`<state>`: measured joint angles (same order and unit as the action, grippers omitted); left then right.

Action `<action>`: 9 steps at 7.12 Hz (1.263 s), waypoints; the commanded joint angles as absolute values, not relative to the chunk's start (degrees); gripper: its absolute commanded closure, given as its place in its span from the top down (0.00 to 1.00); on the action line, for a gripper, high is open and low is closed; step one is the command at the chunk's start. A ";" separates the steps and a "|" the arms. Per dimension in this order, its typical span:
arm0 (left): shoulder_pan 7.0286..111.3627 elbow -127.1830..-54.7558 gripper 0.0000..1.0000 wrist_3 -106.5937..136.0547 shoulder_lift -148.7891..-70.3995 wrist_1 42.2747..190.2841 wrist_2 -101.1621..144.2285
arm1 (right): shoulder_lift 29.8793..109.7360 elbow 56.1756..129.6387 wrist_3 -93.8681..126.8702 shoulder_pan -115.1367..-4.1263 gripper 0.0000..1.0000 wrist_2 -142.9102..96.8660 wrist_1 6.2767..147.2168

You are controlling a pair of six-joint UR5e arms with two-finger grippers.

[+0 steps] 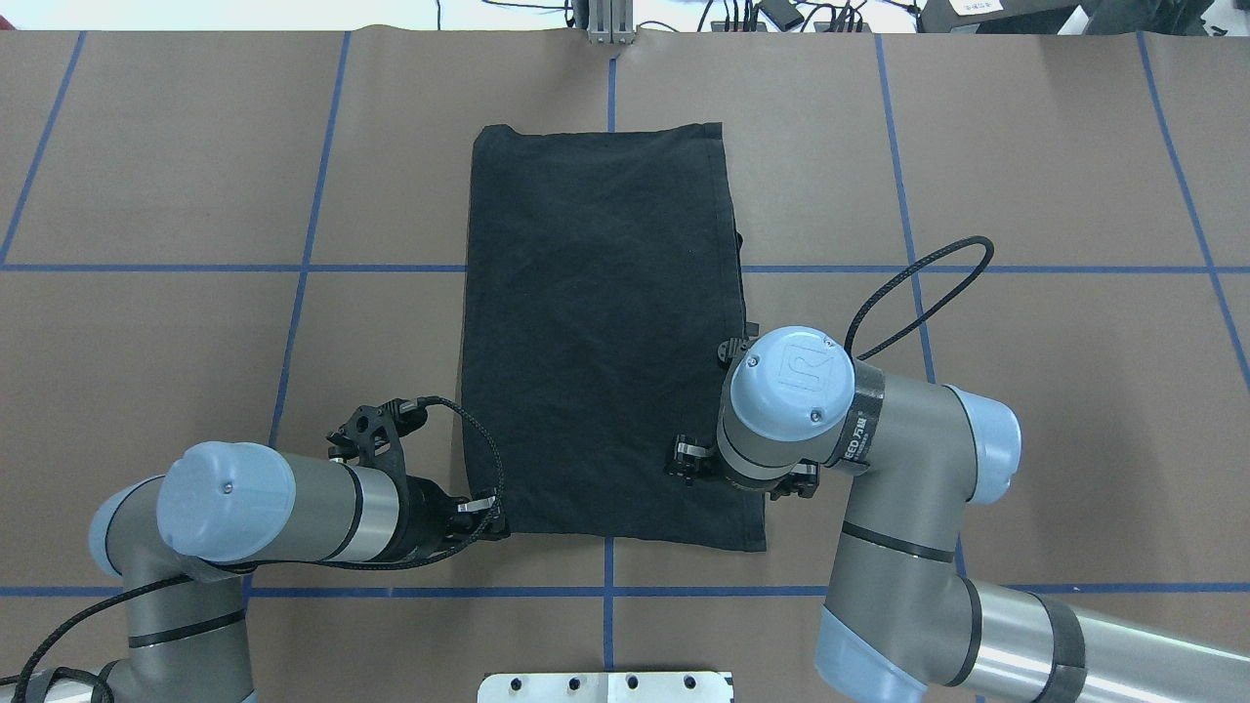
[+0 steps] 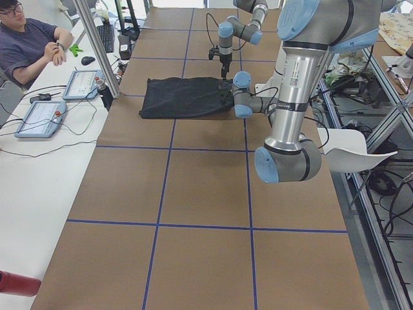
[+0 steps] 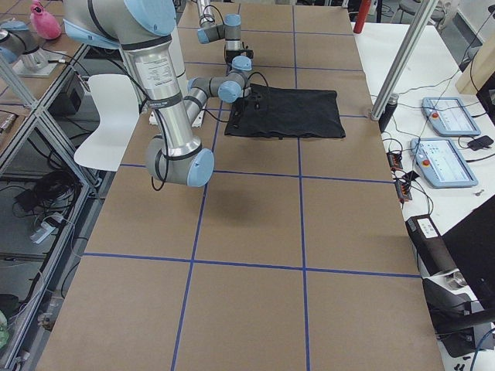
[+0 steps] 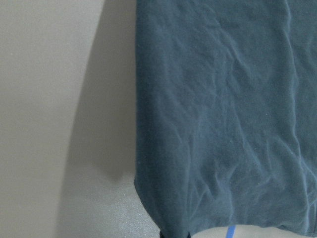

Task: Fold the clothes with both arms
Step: 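Move the right gripper to the shirt's near corner beside the left gripper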

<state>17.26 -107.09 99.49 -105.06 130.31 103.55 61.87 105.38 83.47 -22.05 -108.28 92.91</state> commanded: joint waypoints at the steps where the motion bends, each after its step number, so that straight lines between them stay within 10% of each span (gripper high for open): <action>1: 17.23 -107.05 0.00 99.41 -105.12 130.34 103.54 | 61.61 104.94 82.53 -21.36 1.00 -108.72 92.90; 9: 17.14 -107.14 0.00 99.49 -105.21 130.34 103.54 | 62.31 103.36 82.71 -20.74 1.00 -109.16 92.90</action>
<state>17.14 -107.12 99.49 -105.20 130.28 103.54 62.22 103.68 82.69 -20.97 -109.14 92.90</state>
